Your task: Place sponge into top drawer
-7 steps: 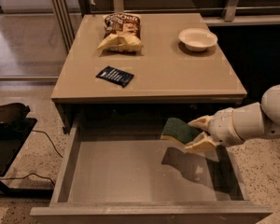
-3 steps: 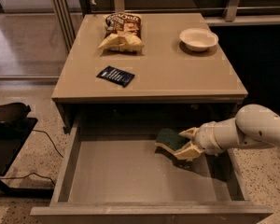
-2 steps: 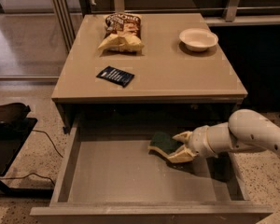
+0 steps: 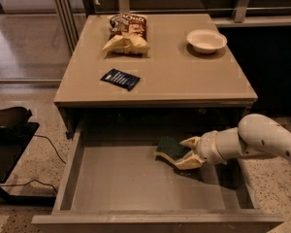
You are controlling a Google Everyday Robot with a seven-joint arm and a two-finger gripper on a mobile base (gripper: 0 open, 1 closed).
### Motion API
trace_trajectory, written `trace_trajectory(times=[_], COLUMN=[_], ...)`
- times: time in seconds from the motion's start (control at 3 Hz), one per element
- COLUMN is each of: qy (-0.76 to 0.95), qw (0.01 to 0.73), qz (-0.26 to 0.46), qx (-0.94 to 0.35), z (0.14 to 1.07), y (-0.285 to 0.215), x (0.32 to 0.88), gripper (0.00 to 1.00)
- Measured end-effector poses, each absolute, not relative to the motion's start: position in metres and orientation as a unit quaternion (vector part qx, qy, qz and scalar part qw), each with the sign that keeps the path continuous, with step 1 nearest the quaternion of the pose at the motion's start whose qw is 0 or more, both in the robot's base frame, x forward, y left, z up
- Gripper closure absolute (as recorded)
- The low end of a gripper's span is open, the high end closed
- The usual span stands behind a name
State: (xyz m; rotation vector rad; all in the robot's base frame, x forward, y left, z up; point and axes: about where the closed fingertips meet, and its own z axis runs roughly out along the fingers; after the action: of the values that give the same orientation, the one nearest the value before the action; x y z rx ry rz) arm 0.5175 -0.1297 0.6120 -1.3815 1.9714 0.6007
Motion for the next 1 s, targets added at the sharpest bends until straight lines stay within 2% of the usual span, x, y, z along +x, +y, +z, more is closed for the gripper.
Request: trace_trajectory(times=[0.67,1.0], qy=[0.752,0.752], qw=[0.324,0.324], qz=[0.229,0.229], qx=[-0.527,-0.527], z=[0.6120,0.6120], y=[-0.1296,-0.1296], x=[0.5175,0.5175], gripper=[0.12,0.00])
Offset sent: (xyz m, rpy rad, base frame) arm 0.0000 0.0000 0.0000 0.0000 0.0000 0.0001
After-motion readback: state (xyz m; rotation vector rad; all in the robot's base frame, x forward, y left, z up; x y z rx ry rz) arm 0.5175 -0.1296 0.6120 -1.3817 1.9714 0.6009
